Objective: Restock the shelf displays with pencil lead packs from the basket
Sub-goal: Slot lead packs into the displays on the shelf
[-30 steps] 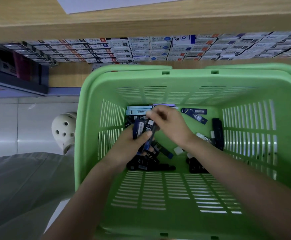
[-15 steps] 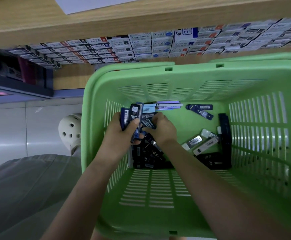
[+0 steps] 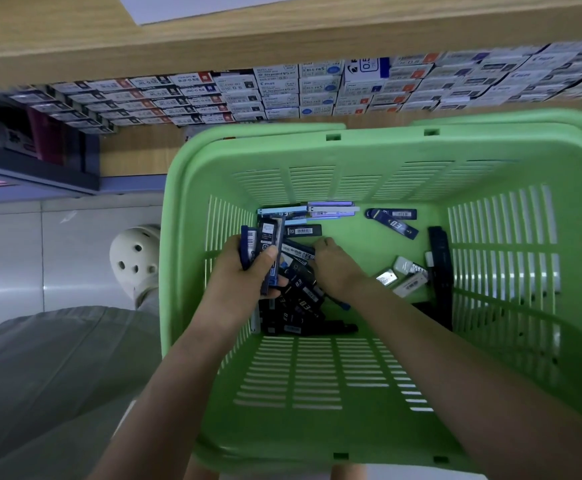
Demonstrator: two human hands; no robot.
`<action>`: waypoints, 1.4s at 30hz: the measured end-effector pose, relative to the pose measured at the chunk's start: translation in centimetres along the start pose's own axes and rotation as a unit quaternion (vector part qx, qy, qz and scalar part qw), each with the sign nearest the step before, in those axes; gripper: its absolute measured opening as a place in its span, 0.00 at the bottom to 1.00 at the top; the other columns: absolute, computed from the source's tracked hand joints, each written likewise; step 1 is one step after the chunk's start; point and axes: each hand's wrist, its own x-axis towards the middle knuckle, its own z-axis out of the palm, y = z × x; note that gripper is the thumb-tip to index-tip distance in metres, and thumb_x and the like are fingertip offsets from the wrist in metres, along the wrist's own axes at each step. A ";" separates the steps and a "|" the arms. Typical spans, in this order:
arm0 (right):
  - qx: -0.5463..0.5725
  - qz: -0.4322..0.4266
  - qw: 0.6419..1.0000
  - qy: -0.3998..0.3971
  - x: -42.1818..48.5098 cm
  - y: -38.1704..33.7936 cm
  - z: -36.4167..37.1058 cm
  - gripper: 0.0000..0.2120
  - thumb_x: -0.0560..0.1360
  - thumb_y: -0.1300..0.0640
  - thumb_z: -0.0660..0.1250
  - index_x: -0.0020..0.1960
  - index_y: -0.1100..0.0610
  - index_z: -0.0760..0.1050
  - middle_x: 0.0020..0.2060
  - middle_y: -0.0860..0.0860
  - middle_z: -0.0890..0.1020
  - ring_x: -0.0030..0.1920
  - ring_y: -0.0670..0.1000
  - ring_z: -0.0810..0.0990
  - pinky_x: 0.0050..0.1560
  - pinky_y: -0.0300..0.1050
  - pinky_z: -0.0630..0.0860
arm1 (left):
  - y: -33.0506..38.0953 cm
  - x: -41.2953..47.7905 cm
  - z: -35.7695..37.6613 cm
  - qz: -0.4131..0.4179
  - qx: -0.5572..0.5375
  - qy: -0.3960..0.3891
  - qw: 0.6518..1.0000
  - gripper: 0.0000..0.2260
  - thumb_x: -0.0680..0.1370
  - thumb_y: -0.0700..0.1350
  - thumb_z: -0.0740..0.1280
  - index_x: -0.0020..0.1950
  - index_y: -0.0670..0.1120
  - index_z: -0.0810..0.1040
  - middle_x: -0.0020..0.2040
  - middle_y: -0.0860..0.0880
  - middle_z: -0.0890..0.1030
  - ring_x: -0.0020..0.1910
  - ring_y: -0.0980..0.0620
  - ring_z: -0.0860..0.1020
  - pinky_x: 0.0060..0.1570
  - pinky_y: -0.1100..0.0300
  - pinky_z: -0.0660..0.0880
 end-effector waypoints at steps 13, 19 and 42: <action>0.139 -0.020 0.989 -0.039 -7.1 -0.9 -6.5 0.02 0.81 0.62 0.55 0.50 0.59 0.63 0.45 0.63 0.80 0.42 0.58 0.78 0.39 0.51 0.74 | 1.4 -3.1 0.5 -0.082 -0.099 0.030 0.991 0.08 0.81 0.43 0.61 0.44 0.41 0.73 0.37 0.43 0.77 0.24 0.58 0.77 0.25 0.67 0.75; 0.226 -0.106 0.968 0.015 -12.6 -4.7 -10.2 0.02 0.82 0.55 0.52 0.51 0.52 0.63 0.35 0.50 0.78 0.33 0.48 0.77 0.36 0.41 0.73 | 2.6 -5.8 0.6 0.005 -0.110 0.063 0.992 0.06 0.76 0.44 0.69 0.42 0.44 0.76 0.29 0.50 0.77 0.24 0.58 0.76 0.33 0.59 0.75; 0.202 -0.134 0.921 0.304 -27.4 -9.5 -19.9 0.09 0.77 0.51 0.63 0.56 0.44 0.68 0.50 0.45 0.76 0.39 0.49 0.80 0.45 0.37 0.76 | 11.5 -16.2 -0.2 0.126 -0.219 0.022 0.967 0.04 0.75 0.47 0.71 0.43 0.48 0.77 0.25 0.52 0.78 0.27 0.53 0.71 0.36 0.60 0.70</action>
